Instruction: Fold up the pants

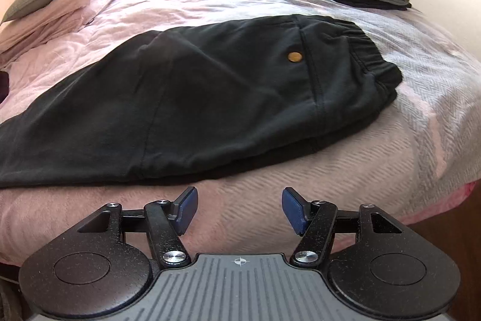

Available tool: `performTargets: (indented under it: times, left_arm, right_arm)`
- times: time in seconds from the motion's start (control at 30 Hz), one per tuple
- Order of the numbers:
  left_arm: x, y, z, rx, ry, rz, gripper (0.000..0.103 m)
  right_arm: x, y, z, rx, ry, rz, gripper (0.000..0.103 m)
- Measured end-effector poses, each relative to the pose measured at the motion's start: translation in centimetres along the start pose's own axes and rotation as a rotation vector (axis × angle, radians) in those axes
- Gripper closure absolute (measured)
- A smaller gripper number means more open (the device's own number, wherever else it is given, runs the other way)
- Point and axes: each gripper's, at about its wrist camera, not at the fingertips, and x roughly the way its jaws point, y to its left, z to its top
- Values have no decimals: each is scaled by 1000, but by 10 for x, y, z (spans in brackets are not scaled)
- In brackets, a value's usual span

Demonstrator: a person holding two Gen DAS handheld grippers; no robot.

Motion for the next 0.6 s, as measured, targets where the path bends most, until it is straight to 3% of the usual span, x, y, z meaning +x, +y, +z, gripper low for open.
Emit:
performTargets:
  times: [0.03,0.13,0.23,0.4,0.6]
  left_arm:
    - [8,4,-5,-6,31,34,74]
    - [7,11,-5,-67,52,31,74]
    - [-4,-1,0,-38,76,59,69]
    - [-25,-28,-1,-11,129,-1,61]
    - [-45,-59,-5,29,176,8,59]
  right_arm:
    - [1,3,1,-6,4,4,44]
    - [3,8,0,-27,12,16,44]
    - [2,10,-1,-29,4,22,44]
    - [-1,7,-3,-9,-6,36,44]
    - [-12,-3,-10,18,-25,70,44]
